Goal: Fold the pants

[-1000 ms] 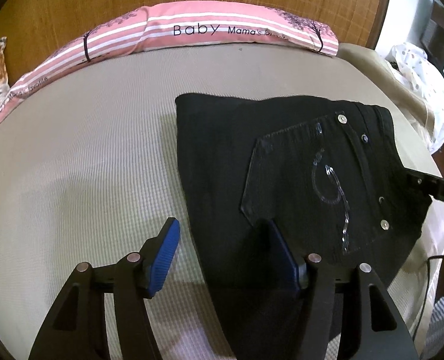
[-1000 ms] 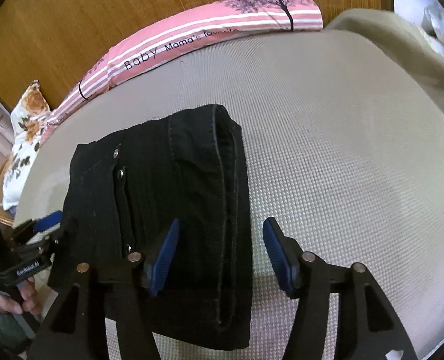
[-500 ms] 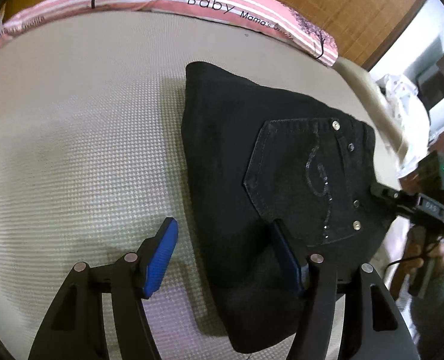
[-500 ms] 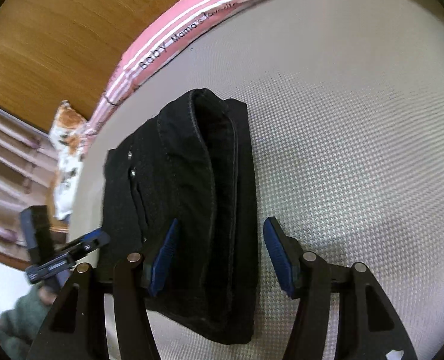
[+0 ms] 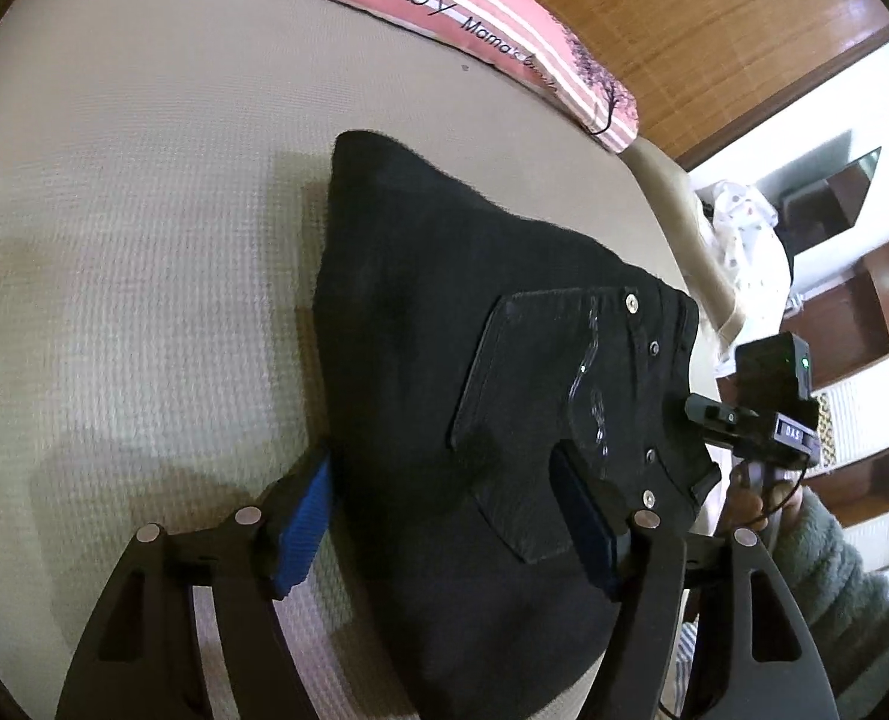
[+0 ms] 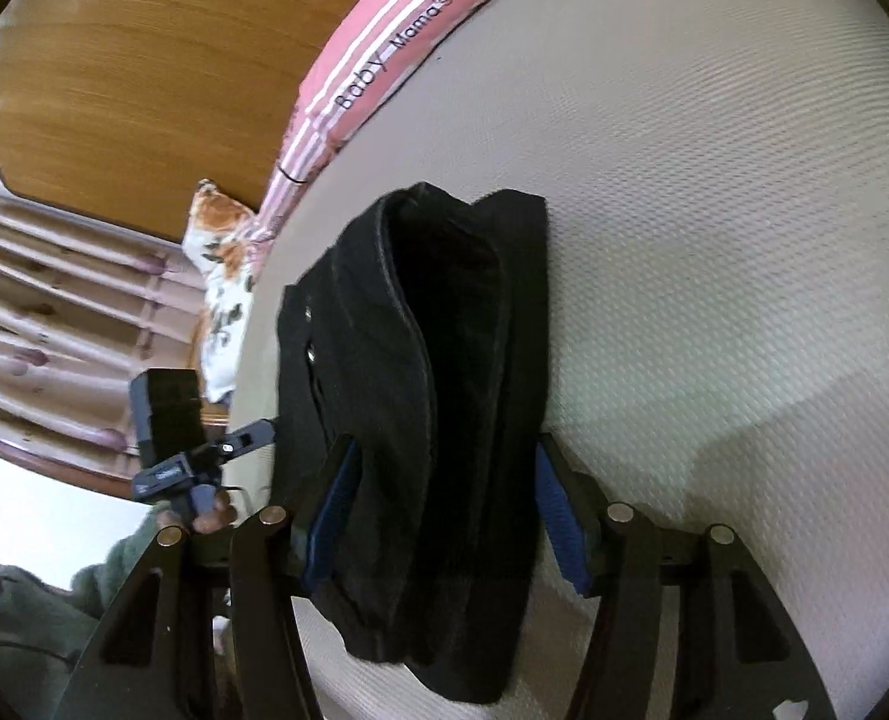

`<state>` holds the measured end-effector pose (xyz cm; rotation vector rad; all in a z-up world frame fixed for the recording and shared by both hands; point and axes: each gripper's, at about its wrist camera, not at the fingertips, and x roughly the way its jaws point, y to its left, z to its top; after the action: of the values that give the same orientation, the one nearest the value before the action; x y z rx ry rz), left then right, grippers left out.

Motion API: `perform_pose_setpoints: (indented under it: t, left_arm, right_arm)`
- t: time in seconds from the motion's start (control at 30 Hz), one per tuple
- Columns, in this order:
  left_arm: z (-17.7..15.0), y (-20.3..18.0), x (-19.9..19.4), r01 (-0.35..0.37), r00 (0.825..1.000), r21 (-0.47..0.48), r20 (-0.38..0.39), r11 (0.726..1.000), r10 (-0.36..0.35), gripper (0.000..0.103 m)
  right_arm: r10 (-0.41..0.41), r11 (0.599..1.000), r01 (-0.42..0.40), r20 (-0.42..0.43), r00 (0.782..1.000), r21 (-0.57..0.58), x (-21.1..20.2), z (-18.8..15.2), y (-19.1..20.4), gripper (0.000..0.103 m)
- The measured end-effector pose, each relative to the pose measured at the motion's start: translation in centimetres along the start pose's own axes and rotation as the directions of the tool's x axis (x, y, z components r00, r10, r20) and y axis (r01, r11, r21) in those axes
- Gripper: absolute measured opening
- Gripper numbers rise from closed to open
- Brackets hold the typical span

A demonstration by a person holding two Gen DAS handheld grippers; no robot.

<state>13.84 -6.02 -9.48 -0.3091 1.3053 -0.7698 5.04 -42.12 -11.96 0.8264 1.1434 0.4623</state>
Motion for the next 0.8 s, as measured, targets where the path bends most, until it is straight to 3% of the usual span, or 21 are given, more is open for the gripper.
perform_pose_setpoints:
  t: [0.13,0.27,0.3,0.4,0.47,0.53,0.67,0.8]
  left_arm:
    - [0.7,-0.9,0.8,0.009,1.000,0.044,0.004,0.999,-0.009,0.086]
    - [0.6,-2.6,1.6,-0.091,0.995,0.107,0.040,0.990,0.087,0.087]
    - [0.5,-2.9,1.7,-0.117,0.993,0.111,0.043,0.987,0.113,0.086]
    - [0.5,-2.8,1.4,-0.187,0.982,0.091,0.056,0.978,0.182,0.060]
    - [0.7,-1.4,0.8,-0.138,0.989,0.028,0.057,0.990,0.136,0.045]
    - [0.9,-0.1,0.5,-0.074,0.996,-0.036,0.051,0.997,0.076,0.040]
    - [0.9,1.5,0.4,0.013,1.000,-0.107,-0.008,0.994,-0.014,0.040]
    - [0.5,3.2,0.1,0.109,0.992,-0.175,-0.040,0.978,-0.117,0.040]
  right_arm:
    - [0.024,1.000,-0.024,0.002,1.000,0.004,1.1,0.7,0.1,0.045]
    - [0.025,0.999,-0.026,0.036,0.999,0.025,2.1,1.2,0.4,0.042]
    - [0.020,0.999,-0.022,0.048,0.999,0.036,2.2,1.1,0.5,0.041]
    - [0.013,0.998,-0.017,0.069,0.998,0.062,2.0,0.8,0.7,0.039]
    - [0.012,0.997,-0.018,0.080,0.997,0.069,1.6,0.5,0.8,0.039]
    - [0.009,0.997,-0.016,0.086,0.996,0.076,1.8,0.5,0.8,0.039]
    - [0.007,0.996,-0.015,0.087,0.996,0.084,1.7,0.4,0.7,0.039]
    - [0.014,0.996,-0.021,0.084,0.996,0.086,1.7,0.6,0.3,0.039]
